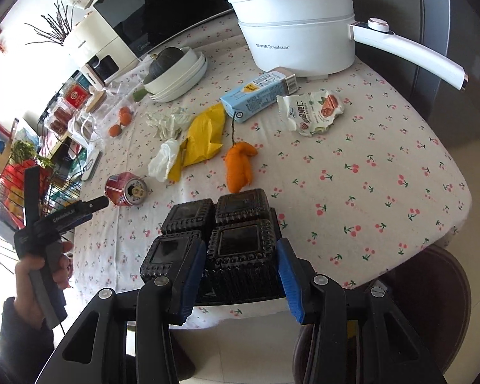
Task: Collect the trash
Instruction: 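Grasp the black plastic tray with the right tool while the left tool grasps the red can, then carry tray and can over the bin and open both tools to drop them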
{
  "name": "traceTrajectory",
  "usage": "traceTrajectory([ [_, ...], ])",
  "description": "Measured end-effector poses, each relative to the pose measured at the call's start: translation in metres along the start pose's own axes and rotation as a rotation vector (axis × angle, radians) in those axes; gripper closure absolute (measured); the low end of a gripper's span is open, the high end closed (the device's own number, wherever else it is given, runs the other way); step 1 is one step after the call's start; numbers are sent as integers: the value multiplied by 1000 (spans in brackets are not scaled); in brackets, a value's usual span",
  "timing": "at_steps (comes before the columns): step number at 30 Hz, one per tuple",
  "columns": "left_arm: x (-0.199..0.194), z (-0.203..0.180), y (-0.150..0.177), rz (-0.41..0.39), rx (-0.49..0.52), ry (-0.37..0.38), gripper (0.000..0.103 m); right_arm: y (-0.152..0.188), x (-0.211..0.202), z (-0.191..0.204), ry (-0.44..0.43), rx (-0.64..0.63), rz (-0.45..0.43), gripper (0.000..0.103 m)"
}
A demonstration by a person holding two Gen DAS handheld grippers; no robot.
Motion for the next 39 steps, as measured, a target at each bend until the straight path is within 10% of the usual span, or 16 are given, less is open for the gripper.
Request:
traceTrajectory([
  [2, 7, -5, -5, 3, -56, -1, 19, 5, 7, 0, 13, -23, 22, 84],
  [6, 16, -9, -14, 0, -170, -18, 19, 13, 28, -3, 50, -33, 74, 86],
  [12, 29, -11, -26, -8, -227, -89, 19, 7, 33, -9, 27, 36, 72, 46],
  [34, 13, -2, 24, 96, 52, -67, 36, 11, 52, 18, -18, 8, 153, 43],
  [39, 7, -3, 38, 85, 121, -54, 37, 15, 62, 22, 5, -50, 144, 55],
])
Point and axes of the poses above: each gripper's, at about its wrist camera, not at the fingertips, and x roughly the way its jaws point, z to its left, y to its underside, the point moved 7 cm from there along x, roughly the way its jaws point, and after that the axes turned 2 degrees about -x, right-handed, at the moved point
